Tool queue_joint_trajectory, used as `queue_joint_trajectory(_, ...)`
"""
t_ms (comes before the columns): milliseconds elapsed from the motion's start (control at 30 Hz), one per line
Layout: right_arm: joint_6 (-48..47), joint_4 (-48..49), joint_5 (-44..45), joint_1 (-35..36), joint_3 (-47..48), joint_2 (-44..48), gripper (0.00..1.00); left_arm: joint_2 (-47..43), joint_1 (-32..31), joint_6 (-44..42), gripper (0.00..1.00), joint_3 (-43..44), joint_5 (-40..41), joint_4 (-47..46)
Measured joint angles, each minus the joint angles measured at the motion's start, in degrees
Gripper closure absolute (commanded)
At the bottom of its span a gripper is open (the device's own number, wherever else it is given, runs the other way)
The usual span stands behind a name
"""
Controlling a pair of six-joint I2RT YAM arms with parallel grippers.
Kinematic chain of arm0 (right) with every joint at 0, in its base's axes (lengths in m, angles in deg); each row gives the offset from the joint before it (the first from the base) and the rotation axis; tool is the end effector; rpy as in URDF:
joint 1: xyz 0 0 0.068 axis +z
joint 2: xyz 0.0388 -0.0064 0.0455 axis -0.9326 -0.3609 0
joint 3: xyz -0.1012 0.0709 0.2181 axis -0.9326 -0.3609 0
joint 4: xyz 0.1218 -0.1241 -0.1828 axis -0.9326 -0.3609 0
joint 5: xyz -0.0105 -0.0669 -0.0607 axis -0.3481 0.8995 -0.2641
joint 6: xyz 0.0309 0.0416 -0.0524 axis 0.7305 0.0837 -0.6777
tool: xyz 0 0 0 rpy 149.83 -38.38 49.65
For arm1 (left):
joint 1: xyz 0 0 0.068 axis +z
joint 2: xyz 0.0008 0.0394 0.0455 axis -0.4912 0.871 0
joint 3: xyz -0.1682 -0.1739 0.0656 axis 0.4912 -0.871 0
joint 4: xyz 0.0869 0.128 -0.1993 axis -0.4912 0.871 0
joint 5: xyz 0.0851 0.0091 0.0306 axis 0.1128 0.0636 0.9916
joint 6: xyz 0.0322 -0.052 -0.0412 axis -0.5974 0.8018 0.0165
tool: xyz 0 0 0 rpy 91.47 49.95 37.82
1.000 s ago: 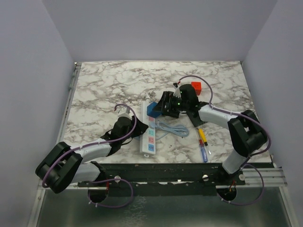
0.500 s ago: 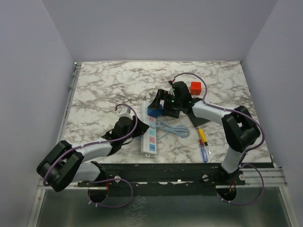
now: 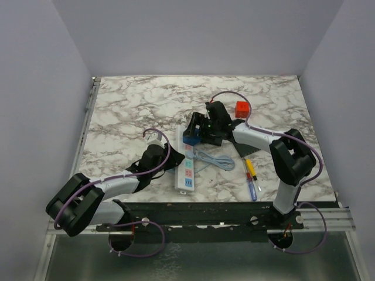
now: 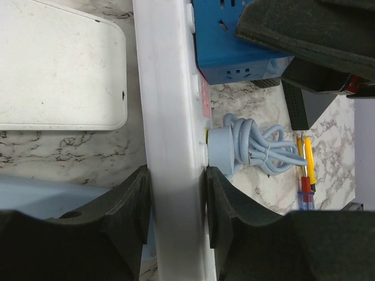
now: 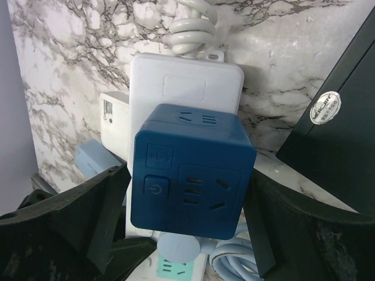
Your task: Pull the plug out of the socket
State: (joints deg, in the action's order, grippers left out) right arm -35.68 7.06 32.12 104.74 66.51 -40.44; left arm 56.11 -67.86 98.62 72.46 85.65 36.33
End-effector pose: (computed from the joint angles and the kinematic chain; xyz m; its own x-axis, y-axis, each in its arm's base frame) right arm 0.3217 0.2502 0.1632 -0.8768 0.1845 -0.4440 -0.1528 0.7686 0.6213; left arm 0.2013 -0.1558 0.1280 -0.6817 -0.4525 -0.5748 0.0853 0.7313 -0.6768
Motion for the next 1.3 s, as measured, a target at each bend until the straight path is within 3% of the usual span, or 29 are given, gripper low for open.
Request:
queue_joint_trajectory(300,-0.17,-0.55,0.46,0.11,-0.37,0.00,0.20,0.07,-0.07,0.26,1.00,0.00,-0.02,-0.02)
queue_joint_trajectory(567,0.00,-1.44,0.66,0.11,-0.33,-0.09,0.40,0.20,-0.07,0.26,1.00,0.00,-0.04,-0.24)
queue_joint_trajectory(633,0.07,-1.64,0.76,0.11,-0.24,-0.09,0.48,0.22,-0.07,0.28,1.00,0.00,-0.04,-0.26)
queue_joint_trajectory(933,0.11,-1.84,1.07,0.15,-0.13,-0.11,0.98,0.24,-0.15,0.52,1.00,0.09,0.11,0.13)
queue_joint_trajectory(1300,0.04,-3.06,1.64,0.15,0.52,-0.11,1.00,0.48,-0.33,1.03,1.00,0.50,0.68,1.16)
